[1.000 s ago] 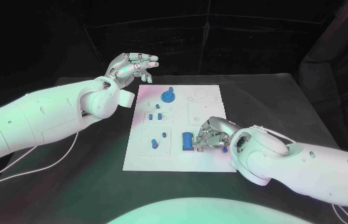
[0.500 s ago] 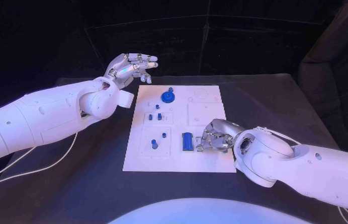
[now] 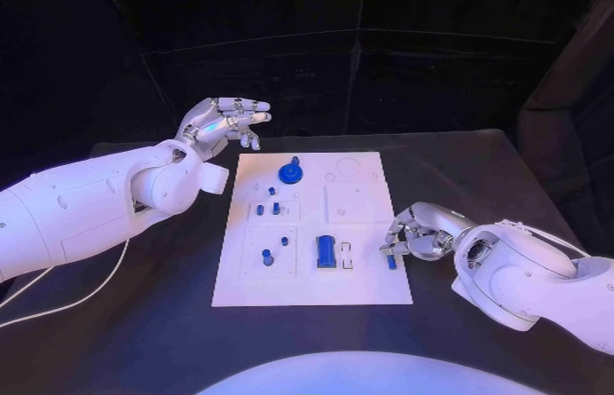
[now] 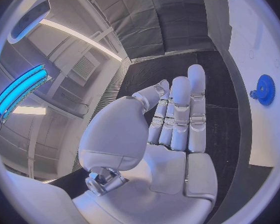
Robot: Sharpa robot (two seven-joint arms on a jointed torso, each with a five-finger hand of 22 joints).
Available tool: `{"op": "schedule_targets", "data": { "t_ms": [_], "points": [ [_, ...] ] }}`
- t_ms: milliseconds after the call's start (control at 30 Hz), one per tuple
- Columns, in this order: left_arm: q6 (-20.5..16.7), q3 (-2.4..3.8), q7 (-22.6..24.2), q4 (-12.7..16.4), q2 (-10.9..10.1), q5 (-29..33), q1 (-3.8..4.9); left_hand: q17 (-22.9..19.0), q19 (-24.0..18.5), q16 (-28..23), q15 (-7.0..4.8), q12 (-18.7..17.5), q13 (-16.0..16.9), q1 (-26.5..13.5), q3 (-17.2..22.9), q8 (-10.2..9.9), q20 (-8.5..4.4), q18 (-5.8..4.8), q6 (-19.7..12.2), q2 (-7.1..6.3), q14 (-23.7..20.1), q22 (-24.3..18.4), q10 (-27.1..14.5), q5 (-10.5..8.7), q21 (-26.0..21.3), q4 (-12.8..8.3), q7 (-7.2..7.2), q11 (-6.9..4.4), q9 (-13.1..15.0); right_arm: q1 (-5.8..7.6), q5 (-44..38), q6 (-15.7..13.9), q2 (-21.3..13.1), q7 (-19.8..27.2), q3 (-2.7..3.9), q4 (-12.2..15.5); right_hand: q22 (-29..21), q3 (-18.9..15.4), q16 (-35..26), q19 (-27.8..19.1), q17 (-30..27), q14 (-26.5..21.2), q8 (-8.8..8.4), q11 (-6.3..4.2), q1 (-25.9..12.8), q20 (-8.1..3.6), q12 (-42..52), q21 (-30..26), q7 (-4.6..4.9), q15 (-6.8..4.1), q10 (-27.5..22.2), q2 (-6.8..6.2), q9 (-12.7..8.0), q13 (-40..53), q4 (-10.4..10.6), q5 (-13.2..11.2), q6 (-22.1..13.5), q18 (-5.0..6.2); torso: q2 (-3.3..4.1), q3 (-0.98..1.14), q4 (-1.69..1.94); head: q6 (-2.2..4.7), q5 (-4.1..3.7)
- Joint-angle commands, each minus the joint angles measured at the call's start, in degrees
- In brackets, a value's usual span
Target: Assemble the parts on the task board
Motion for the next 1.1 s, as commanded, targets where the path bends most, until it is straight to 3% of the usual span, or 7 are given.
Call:
{"op": "schedule_targets", "data": {
  "t_ms": [33,133,367,533,867,1100],
  "points": [
    [0.6,0.02,0.2,0.1,0.0,0.1,0.09,-0.1,-0.3,-0.1,-0.08,0.4,0.0,0.3,-0.1,-0.1,-0.23,0.41,0.0,0.21,-0.5,-0.1,-0.2,0.35,-0.4,-0.4,0.34,0.02,0.0,0.2,-1.3,2.5,-1.3,0.1,-0.02,-0.3,9.0,-0.6,0.3,2.3,0.0,2.9,-0.74,0.46,-0.6,0.43,-0.6,0.3,0.05,0.57,0.0,0.55,-0.3,-0.2,0.4,0.4,0.4,-0.22,0.11,0.06,-0.1,0.18,-0.43],
    [0.6,0.01,0.2,0.1,0.0,0.1,0.09,-0.1,-0.3,-0.1,-0.08,0.4,0.0,0.3,-0.1,-0.1,-0.23,0.41,0.0,0.21,-0.5,-0.1,-0.2,0.35,-0.4,-0.4,0.34,0.02,0.0,0.24,-2.4,3.1,-1.6,-0.6,-0.03,-0.5,9.0,-1.1,0.3,2.3,0.0,2.9,-1.22,0.42,-1.1,0.49,-0.6,0.3,-0.05,0.56,0.1,0.62,-0.4,-0.2,0.9,0.5,1.3,-0.21,0.11,0.19,-0.17,0.2,-0.47],
    [0.8,-0.02,0.2,0.0,0.1,0.1,0.08,-0.1,-0.3,-0.1,-0.08,0.4,0.0,0.3,-0.1,-0.1,-0.23,0.41,0.0,0.21,-0.5,-0.1,-0.2,0.35,-0.4,-0.4,0.34,0.02,0.0,0.23,-4.8,5.8,-1.2,-2.9,-0.05,-1.5,8.9,-2.4,0.2,2.2,0.0,2.9,-2.04,0.25,-2.3,0.43,-0.8,0.2,-0.29,0.45,0.1,0.21,-0.6,-0.3,2.0,0.9,2.7,-0.19,0.15,0.07,0.15,0.28,-1.03],
    [0.8,-0.06,0.2,0.0,0.1,0.1,0.08,-0.1,-0.3,-0.1,-0.08,0.4,0.0,0.3,-0.1,-0.1,-0.23,0.41,0.0,0.21,-0.5,-0.1,-0.2,0.35,-0.4,-0.4,0.34,0.02,0.0,0.18,-5.8,7.8,0.0,-3.9,-0.08,-2.4,8.9,-3.2,0.1,2.2,-0.1,2.8,-2.36,0.15,-2.9,0.36,-0.9,0.2,-0.44,0.36,0.2,-0.06,-0.6,-0.3,2.8,0.7,3.4,-0.17,0.2,0.14,0.17,0.21,-1.01],
    [1.0,-0.18,0.1,-0.1,0.2,0.1,0.06,-0.1,-0.3,-0.1,-0.08,0.4,0.0,0.3,-0.1,-0.1,-0.23,0.41,0.0,0.21,-0.5,-0.1,-0.2,0.35,-0.4,-0.4,0.34,0.02,0.0,0.0,-7.1,8.8,2.6,-4.1,-0.1,-3.7,8.8,-3.4,0.1,2.1,-0.2,2.8,-2.45,0.01,-2.2,0.28,-0.8,0.2,-0.6,0.26,0.2,-0.29,-0.6,-0.2,2.5,0.7,4.0,-0.16,0.15,0.03,0.2,0.09,-1.08],
    [1.1,-0.25,0.1,-0.1,0.2,0.1,0.05,-0.1,-0.3,-0.1,-0.08,0.4,0.0,0.3,-0.1,-0.1,-0.23,0.41,0.0,0.21,-0.5,-0.1,-0.2,0.35,-0.4,-0.4,0.34,0.02,0.0,-0.35,-8.7,10.8,4.2,-4.8,-0.11,-5.0,8.9,-3.3,0.0,2.2,-0.2,2.8,-2.65,-0.15,-0.4,0.13,-0.8,0.2,-0.74,0.12,0.2,-0.12,-0.5,0.0,1.7,1.0,4.6,-0.17,0.2,0.08,0.28,-0.01,-1.04]
  ]
}}
